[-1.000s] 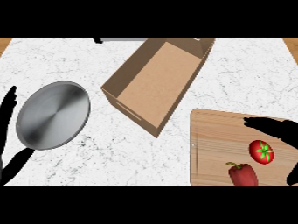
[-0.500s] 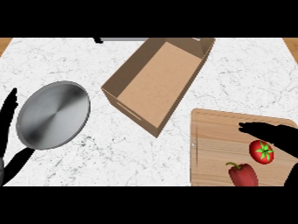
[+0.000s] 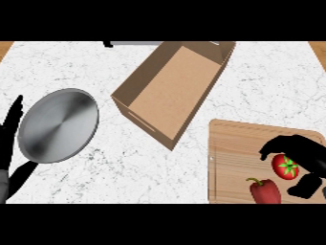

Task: Pick the tomato from the cutting board and place it in the cardboard box

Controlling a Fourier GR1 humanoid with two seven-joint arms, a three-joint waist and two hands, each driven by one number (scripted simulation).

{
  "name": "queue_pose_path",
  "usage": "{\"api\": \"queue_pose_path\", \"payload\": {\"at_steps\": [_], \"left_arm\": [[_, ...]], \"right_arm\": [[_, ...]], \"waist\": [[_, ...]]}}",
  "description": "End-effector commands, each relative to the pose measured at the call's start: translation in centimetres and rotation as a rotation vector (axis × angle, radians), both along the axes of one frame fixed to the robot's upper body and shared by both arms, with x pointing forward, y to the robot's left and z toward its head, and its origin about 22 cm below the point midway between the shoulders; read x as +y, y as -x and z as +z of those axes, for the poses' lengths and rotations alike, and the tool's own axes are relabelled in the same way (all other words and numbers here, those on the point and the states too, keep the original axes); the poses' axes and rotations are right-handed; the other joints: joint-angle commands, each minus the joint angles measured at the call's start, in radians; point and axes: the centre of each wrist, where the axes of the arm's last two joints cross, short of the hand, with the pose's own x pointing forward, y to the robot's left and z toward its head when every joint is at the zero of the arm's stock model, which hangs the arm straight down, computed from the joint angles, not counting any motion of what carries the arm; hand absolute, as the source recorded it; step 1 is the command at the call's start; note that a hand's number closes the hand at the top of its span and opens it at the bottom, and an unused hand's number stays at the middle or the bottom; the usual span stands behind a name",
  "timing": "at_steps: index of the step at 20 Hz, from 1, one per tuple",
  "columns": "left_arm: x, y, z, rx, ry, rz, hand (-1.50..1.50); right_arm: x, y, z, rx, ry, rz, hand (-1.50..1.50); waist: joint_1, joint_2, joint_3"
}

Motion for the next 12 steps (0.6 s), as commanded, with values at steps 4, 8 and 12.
{"api": "queue_pose_path", "payload": {"at_steps": [4,8,12], "left_arm": [[0.8,-1.2,-0.3,0.009,0.006,0.01,0.0],[2.0,0.3,1.3,-0.002,0.001,0.016,0.0],[-1.0,-1.4,1.1,-0.002,0.001,-0.022,0.0]], "right_arm": [[0.5,-1.6,-1.0,-0.181,-0.008,-0.029,1.5],[0.3,-1.4,2.3,-0.316,-0.028,-0.053,1.5],[-0.4,-7.1,2.8,-0.331,0.007,-0.203,1.5]], "waist": [[-0.003,0.005,0.004],[-0.004,0.0,0.004],[0.013,0.008,0.005]]}}
